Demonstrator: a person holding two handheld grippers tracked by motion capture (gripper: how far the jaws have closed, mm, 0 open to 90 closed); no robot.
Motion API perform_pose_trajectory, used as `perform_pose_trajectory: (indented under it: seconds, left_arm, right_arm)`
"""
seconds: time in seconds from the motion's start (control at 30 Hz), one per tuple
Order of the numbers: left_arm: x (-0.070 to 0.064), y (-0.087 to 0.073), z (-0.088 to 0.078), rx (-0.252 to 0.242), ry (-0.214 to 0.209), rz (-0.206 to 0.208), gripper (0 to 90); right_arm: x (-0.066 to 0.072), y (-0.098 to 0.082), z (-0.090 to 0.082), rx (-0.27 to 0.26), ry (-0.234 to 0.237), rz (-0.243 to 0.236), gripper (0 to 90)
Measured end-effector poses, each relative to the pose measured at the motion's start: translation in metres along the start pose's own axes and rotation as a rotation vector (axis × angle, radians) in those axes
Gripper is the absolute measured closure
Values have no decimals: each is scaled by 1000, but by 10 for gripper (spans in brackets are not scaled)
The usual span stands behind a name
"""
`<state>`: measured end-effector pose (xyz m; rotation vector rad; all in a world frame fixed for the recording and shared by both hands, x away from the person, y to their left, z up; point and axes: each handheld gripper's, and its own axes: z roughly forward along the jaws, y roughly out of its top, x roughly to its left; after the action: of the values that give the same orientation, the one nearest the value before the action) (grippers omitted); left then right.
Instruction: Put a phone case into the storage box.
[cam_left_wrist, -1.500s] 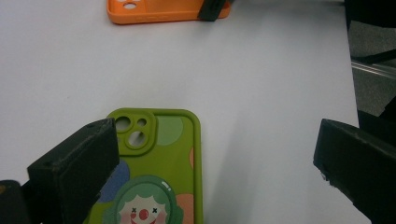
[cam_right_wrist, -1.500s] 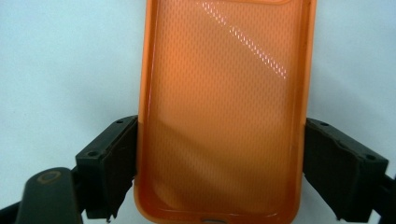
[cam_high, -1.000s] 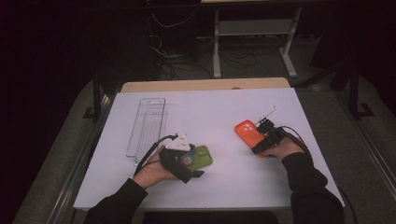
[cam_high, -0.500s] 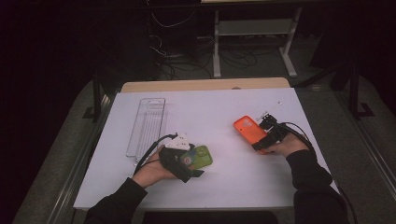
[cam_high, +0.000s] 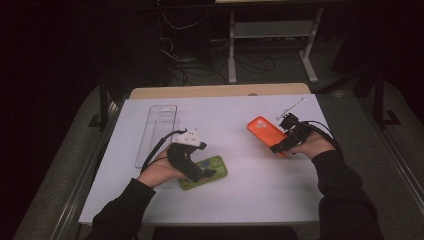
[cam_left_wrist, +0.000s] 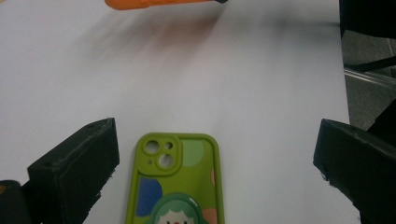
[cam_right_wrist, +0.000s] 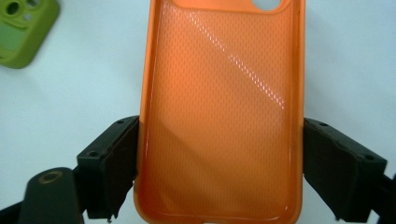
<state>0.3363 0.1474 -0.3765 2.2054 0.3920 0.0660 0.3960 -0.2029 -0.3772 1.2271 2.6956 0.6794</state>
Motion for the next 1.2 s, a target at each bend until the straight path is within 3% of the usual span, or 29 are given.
perform_pose_trajectory:
  seconds: [0.27,0.37,0.57,0.77,0.97,1.2]
  left_arm:
    - [14,19,5,-1,-8,23,0]
    - [15,19,5,-9,-17,36,0]
    - [16,16,4,25,-33,51,0]
    - [11,18,4,32,-34,74,0]
    - [9,21,-3,25,-22,95,0]
    - [12,21,-10,12,-24,97,0]
  right_arm:
    - [6,9,-3,-14,15,-60,154]
    - [10,11,-1,-6,18,-78,154]
    - [18,11,6,12,25,-134,154]
    - [25,9,2,-8,46,-177,154]
    - [40,10,1,-20,93,-304,154]
    - [53,13,6,-8,124,-381,154]
